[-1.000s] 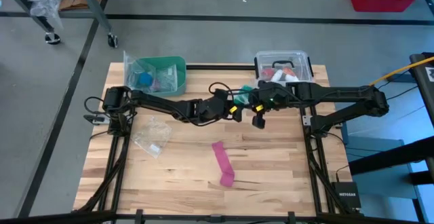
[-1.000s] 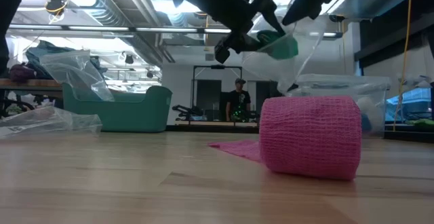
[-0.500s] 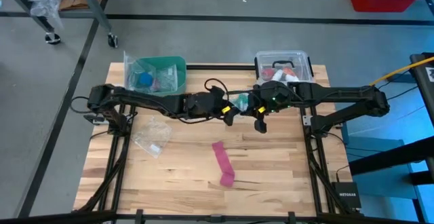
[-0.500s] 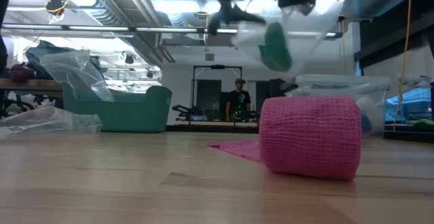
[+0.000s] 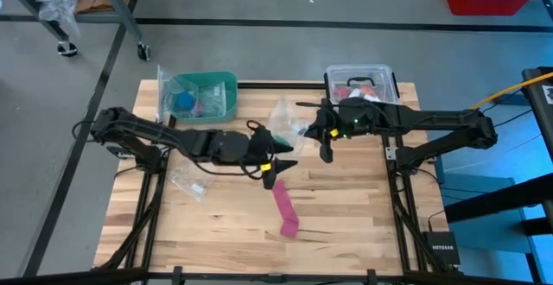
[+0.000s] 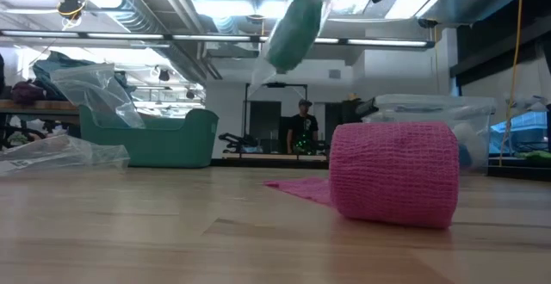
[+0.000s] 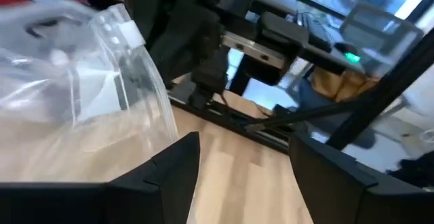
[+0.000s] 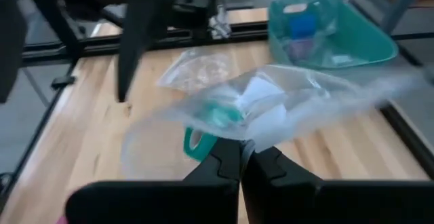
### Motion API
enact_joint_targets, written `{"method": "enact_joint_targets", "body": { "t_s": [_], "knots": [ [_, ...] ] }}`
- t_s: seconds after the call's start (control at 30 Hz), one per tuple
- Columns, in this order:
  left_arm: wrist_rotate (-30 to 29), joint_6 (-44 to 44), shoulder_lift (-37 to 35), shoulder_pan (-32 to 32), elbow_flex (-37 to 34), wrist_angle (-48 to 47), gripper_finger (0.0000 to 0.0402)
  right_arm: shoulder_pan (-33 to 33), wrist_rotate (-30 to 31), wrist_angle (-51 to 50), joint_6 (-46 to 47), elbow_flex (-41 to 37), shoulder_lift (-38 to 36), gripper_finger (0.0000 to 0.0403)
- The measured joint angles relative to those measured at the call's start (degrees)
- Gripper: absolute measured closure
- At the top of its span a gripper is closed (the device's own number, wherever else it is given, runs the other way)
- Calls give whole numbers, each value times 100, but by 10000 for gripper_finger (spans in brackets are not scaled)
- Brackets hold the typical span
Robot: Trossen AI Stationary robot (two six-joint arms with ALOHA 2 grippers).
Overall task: Roll bandage
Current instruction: Close the transparent zip bag
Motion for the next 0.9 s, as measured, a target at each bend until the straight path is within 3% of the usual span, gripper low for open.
{"method": "enact_joint_targets", "body": {
  "t_s": [0.17, 0.27, 0.33, 0.67, 0.9],
  "knots": [
    [-1172, 802, 0, -159, 0, -6, 192, 0, 268, 170, -3, 0, 0, 402],
    [-2258, 1167, 0, -233, 0, -6, 200, 2, 724, 191, -10, 0, 0, 402],
    [-2657, 1400, 0, -246, -2, -56, 203, 0, 1029, 258, -10, -1, 0, 402],
    [-2708, 795, 0, 7, -11, -202, 203, 2, 1210, 1342, -122, 0, 94, 402],
    [-2702, 889, 2, 22, -11, -201, 204, 2, 1447, 1434, -152, -2, 184, 402]
  ]
}}
